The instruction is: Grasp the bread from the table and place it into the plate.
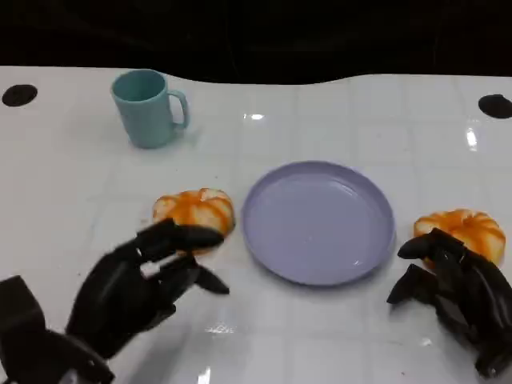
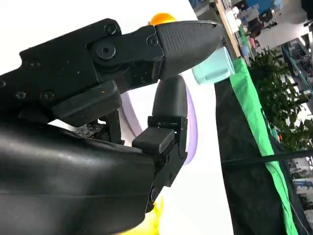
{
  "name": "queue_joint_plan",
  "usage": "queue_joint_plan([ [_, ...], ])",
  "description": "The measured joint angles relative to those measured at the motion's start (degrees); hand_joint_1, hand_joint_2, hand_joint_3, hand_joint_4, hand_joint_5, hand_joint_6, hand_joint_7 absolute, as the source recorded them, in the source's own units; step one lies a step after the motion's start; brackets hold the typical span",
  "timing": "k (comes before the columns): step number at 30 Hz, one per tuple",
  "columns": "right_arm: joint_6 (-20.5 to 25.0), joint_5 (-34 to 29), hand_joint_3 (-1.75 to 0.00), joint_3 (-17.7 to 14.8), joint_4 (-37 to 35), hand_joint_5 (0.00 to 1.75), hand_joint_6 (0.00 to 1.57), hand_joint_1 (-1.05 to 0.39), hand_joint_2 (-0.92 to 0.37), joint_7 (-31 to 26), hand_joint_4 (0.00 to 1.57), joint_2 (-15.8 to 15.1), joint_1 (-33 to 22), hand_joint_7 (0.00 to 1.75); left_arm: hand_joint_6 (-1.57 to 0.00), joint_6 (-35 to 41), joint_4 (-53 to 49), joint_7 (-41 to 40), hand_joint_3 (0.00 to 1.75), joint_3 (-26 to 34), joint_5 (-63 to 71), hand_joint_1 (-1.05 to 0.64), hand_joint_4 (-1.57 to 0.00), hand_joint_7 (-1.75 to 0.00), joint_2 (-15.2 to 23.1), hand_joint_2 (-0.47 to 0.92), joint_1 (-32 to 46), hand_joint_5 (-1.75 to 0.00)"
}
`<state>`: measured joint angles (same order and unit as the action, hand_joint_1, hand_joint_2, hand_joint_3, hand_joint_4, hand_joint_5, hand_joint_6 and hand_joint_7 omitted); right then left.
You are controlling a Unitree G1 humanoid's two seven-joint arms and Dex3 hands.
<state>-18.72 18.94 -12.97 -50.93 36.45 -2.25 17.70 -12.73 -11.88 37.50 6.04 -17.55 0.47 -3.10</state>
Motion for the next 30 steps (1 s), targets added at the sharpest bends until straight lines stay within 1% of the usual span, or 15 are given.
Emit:
queue_joint_plan([
  [2,-0.49,-0.02,-0.29,0.05,-0.51,1.57,0.61,-0.54,-0.92,0.26,0.68,-0.01,0.21,1.28,-0.48,-2.93,1.40,-1.65,0.21,-0.95,4.40,-0.69,-0.37,-0.12,2.06,0.92,-0.44,-0.67],
  [4,-0.87,-0.01,-0.25,0.03,-0.89,1.56,0.61,-0.54,-0.92,0.46,0.67,-0.02,0.34,1.26,-0.42,-4.54,2.83,-3.59,0.16,-1.73,8.43,-0.68,-0.27,-0.06,3.61,0.92,-0.41,-0.59],
  [6,-0.65,0.21,-0.25,-0.12,-1.29,1.55,0.61,-0.54,-0.92,0.69,0.67,-0.04,0.71,1.26,-0.41,-5.32,6.34,-6.64,0.15,-3.04,15.37,-0.68,-0.25,-0.05,6.19,0.92,-0.42,-0.58],
  [8,-0.38,0.67,-0.25,-0.21,-1.47,1.55,0.61,-0.54,-0.92,0.84,0.68,-0.03,0.86,1.25,-0.40,-6.02,8.96,-8.75,0.14,-3.82,18.70,-0.68,-0.25,-0.04,8.08,0.92,-0.58,-0.57],
  [18,-0.17,0.75,-0.24,-0.29,-1.62,1.55,0.62,-0.54,-0.92,1.14,0.68,-0.03,1.02,1.24,-0.41,-6.14,9.76,-11.70,0.14,-6.15,19.54,-0.68,-0.26,-0.03,9.82,0.92,-0.59,-0.54],
  [19,-0.17,0.75,-0.24,-0.33,-1.63,1.55,0.62,-0.55,-0.92,1.14,0.68,-0.03,1.02,1.24,-0.34,-6.14,9.76,-11.80,0.08,-6.21,19.53,-0.72,-0.13,-0.01,9.95,0.91,-0.59,-0.42],
  [20,-0.17,0.75,-0.22,-0.33,-1.63,1.55,0.62,-0.55,-0.92,1.13,0.68,-0.02,1.02,1.25,-0.30,-6.26,10.15,-12.98,0.05,-6.51,22.19,-0.73,-0.07,-0.01,10.30,0.91,-0.61,-0.34],
  [22,-0.17,0.74,-0.21,-0.20,-1.58,1.55,0.62,-0.55,-0.92,1.08,0.68,0.09,1.03,1.26,-0.27,-6.24,11.38,-16.46,0.02,-7.87,31.94,-0.73,-0.02,0.00,12.15,0.91,-0.94,-0.27],
  [25,-0.12,0.74,-0.21,-0.09,-1.34,1.55,0.62,-0.56,-0.92,0.68,0.69,0.48,1.03,1.26,-0.26,-6.05,12.74,-22.08,0.01,-10.07,47.40,-0.74,-0.01,0.00,15.06,0.92,-1.94,-0.25],
  [26,0.01,0.74,-0.21,-0.09,-1.20,1.55,0.61,-0.56,-0.92,0.42,0.68,0.61,1.03,1.26,-0.22,-6.04,13.32,-24.12,0.01,-10.92,52.44,-0.74,0.00,-0.01,16.09,0.91,-2.42,-0.14],
  [27,0.15,0.75,-0.21,-0.10,-1.09,1.55,0.61,-0.56,-0.92,0.18,0.67,0.69,1.03,1.26,-0.21,-5.77,14.02,-26.01,0.01,-11.92,57.54,-0.74,0.00,-0.01,17.18,0.91,-3.09,-0.10],
  [30,0.85,0.80,-0.21,-0.18,-0.73,1.55,0.60,-0.56,-0.92,0.03,0.67,0.73,1.03,1.26,-0.21,-2.70,15.67,-30.47,0.00,-16.11,72.74,-0.75,0.00,-0.01,19.95,0.91,-6.07,-0.06],
])
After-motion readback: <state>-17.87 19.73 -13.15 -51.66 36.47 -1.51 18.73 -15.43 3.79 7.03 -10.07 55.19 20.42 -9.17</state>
